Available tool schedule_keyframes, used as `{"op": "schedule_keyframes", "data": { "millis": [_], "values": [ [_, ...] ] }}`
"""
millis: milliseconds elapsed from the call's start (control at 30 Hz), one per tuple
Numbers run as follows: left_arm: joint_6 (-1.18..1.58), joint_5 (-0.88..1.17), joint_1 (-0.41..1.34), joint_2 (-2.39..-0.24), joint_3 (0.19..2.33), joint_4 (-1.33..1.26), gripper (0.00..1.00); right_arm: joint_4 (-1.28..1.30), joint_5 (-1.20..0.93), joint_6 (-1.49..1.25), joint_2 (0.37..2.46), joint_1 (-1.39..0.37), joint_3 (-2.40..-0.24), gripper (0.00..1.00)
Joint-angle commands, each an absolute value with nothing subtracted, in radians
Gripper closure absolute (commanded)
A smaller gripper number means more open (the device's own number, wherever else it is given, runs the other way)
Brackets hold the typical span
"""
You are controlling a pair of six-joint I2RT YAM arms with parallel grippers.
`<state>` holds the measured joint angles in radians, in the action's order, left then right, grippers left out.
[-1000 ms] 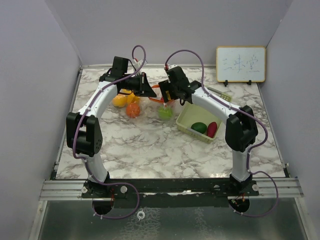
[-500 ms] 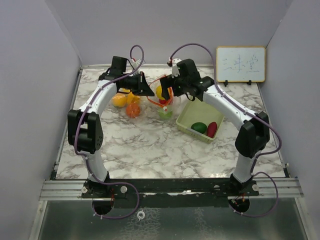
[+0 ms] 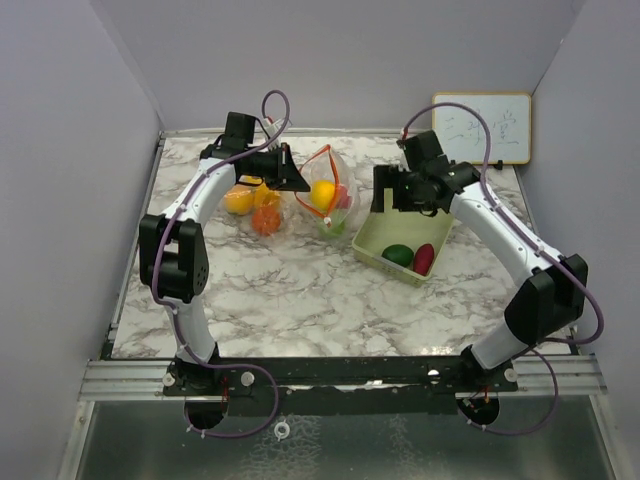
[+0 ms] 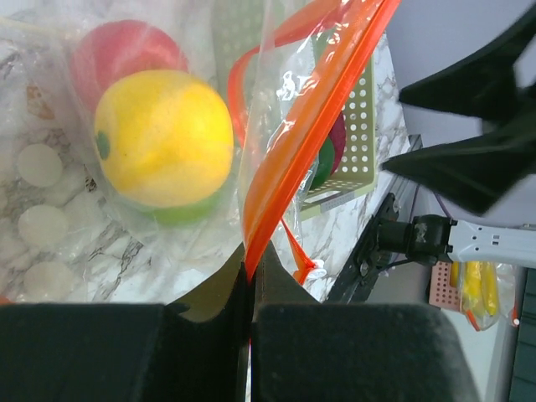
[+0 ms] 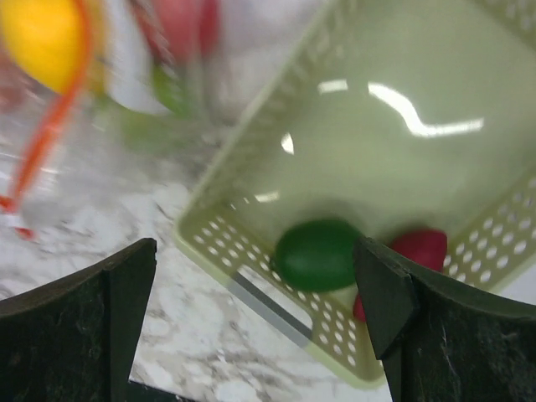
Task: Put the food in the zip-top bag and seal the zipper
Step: Pick up the fake fruit from the bin.
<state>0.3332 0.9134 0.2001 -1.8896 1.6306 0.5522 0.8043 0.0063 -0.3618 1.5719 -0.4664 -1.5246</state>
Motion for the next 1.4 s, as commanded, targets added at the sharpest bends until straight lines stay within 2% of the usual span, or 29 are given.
{"op": "schedule_keyframes", "data": {
  "millis": [0, 167, 533, 667, 767, 833, 867, 900, 1000, 1200, 1367],
  "values": [
    [0.309, 0.969, 0.199, -1.912, 1.673, 0.542, 1.00, 0.950, 0.001, -0.409, 1.589, -0.462, -1.397, 0.00],
    [0.308, 0.983, 0.199, -1.919, 1.684, 0.545, 1.00, 0.888, -0.026, -0.363, 1.653, -0.461, -1.313, 0.00],
    [0.318, 0.985, 0.199, -1.930, 1.719, 0.555, 1.00, 0.841, 0.135, -0.382, 1.818, -0.460, -1.314, 0.00],
    [0.319, 0.984, 0.199, -1.931, 1.732, 0.566, 1.00, 0.834, 0.115, -0.391, 1.835, -0.460, -1.268, 0.04],
    [0.320, 0.984, 0.199, -1.931, 1.727, 0.566, 1.00, 0.819, 0.104, -0.390, 1.827, -0.460, -1.250, 0.17],
    [0.321, 0.983, 0.199, -1.930, 1.726, 0.566, 1.00, 0.818, 0.106, -0.385, 1.823, -0.460, -1.260, 0.41],
    [0.321, 0.983, 0.199, -1.930, 1.724, 0.567, 1.00, 0.822, 0.113, -0.386, 1.819, -0.460, -1.271, 0.56],
    [0.321, 0.983, 0.199, -1.930, 1.726, 0.567, 1.00, 0.827, 0.122, -0.386, 1.808, -0.460, -1.283, 0.66],
    [0.316, 0.983, 0.199, -1.930, 1.723, 0.569, 1.00, 0.860, 0.150, -0.381, 1.768, -0.460, -1.357, 0.81],
    [0.307, 0.985, 0.199, -1.934, 1.720, 0.575, 1.00, 0.842, 0.034, -0.338, 1.674, -0.460, -1.553, 0.89],
    [0.307, 0.988, 0.199, -1.933, 1.720, 0.575, 1.00, 0.522, -0.392, -0.387, 1.610, -0.459, -1.573, 0.89]
  ]
}}
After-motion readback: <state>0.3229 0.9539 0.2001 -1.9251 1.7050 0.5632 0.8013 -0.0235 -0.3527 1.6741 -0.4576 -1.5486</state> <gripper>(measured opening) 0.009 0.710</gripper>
